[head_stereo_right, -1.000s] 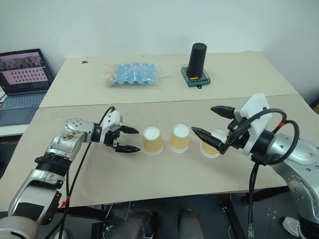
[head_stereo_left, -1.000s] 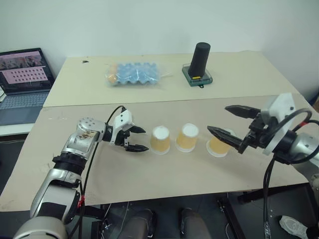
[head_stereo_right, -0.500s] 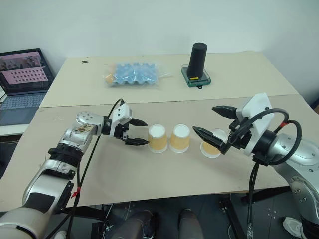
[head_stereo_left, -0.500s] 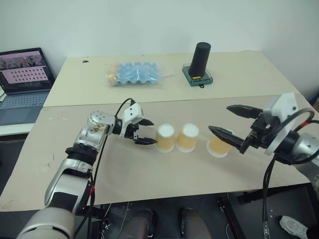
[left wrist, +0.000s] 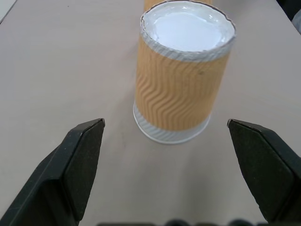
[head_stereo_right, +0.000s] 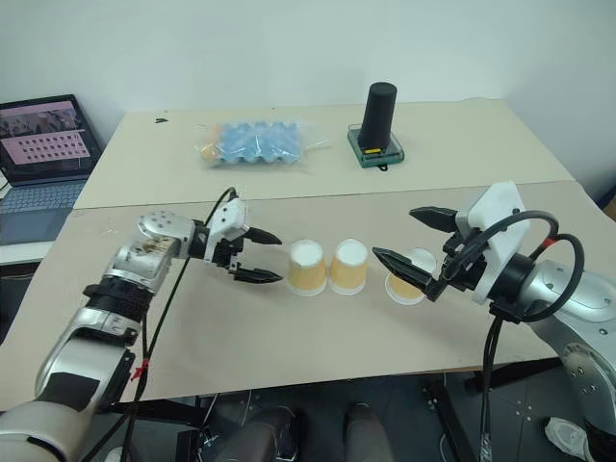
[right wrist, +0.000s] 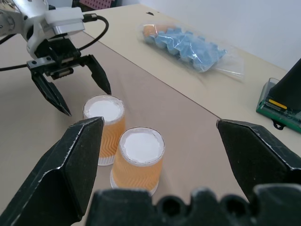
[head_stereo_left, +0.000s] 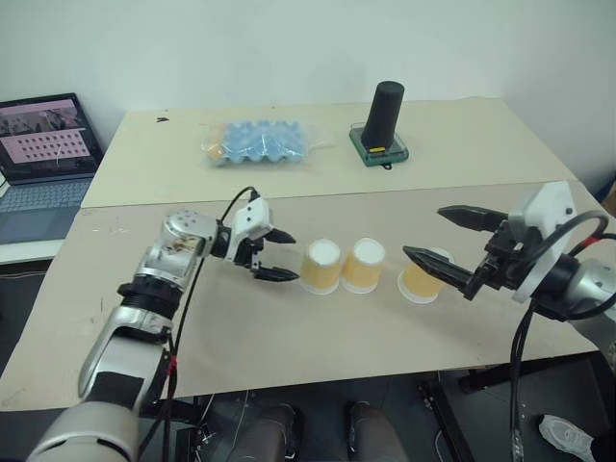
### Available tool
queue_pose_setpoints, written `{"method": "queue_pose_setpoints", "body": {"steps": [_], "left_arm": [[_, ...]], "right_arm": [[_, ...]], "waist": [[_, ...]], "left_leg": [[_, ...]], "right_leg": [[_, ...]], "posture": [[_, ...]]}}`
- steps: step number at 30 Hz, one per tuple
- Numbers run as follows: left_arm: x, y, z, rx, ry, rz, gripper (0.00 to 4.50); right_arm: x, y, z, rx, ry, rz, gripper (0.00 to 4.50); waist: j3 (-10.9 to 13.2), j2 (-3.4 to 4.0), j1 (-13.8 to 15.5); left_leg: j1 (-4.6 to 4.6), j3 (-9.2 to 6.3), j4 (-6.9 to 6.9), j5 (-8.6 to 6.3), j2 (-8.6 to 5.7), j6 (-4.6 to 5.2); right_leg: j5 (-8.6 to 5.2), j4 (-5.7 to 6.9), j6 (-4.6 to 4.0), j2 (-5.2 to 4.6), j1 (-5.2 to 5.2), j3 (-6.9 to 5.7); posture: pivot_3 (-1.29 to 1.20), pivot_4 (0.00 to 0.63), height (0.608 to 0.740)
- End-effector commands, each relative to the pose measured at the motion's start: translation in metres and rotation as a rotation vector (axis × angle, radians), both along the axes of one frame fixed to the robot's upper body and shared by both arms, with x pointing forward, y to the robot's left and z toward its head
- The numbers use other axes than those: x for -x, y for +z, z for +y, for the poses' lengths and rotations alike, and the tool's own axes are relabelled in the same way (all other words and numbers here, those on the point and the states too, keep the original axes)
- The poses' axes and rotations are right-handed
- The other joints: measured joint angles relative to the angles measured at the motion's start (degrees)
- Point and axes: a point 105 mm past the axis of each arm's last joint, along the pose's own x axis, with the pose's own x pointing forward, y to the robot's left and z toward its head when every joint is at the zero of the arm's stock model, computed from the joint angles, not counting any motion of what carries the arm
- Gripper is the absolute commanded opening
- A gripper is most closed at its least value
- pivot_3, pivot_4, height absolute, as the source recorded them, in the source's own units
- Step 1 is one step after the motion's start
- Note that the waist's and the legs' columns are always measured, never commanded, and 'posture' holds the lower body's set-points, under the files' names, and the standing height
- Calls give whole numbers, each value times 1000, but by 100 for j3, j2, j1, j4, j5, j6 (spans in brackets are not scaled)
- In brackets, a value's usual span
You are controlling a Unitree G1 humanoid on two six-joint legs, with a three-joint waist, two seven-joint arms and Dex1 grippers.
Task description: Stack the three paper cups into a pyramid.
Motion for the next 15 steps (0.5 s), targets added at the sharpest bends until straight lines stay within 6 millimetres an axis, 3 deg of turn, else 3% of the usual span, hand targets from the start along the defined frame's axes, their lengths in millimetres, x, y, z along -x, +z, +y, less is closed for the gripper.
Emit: {"method": "queue_pose_setpoints", "body": {"steps": [1, 5, 7, 10, 15], "left_arm": [[9, 50, 6, 89, -22, -79, 4460], [32, 99, 0, 225, -82, -74, 4460], [40, 111, -3, 270, -102, -61, 4460], [50, 114, -6, 294, -108, -38, 4460], [57, 109, -8, 281, -102, -21, 4460]], "right_arm": [[2, 11, -4, 17, -13, -51, 4500], [1, 6, -19, 24, -58, -25, 4500], [1, 2, -31, 29, -94, -6, 4500], [5, -19, -68, 60, -232, 67, 4500], [19, -50, -98, 43, -362, 162, 4500]], "waist": [[0, 0, 1], [0, -1, 21], [0, 0, 36], [0, 0, 51], [-1, 2, 3]], "left_leg": [[-1, 0, 0, 0, 0, 0], [-2, -1, 0, 0, 0, 0], [0, -1, 2, 0, -2, 0], [7, -1, 2, -1, -4, 1], [15, 2, 1, 3, 0, -7]], "right_leg": [[0, -1, 0, 8, -1, -1], [-1, -2, 1, 9, -2, -4], [-1, -4, 2, 9, -3, -6], [-4, -5, 6, 8, 5, -5], [-3, 8, 5, 12, 11, 3]], "posture": [[0, 150, 740], [0, 150, 740], [0, 150, 740], [0, 150, 740], [0, 150, 740]]}}
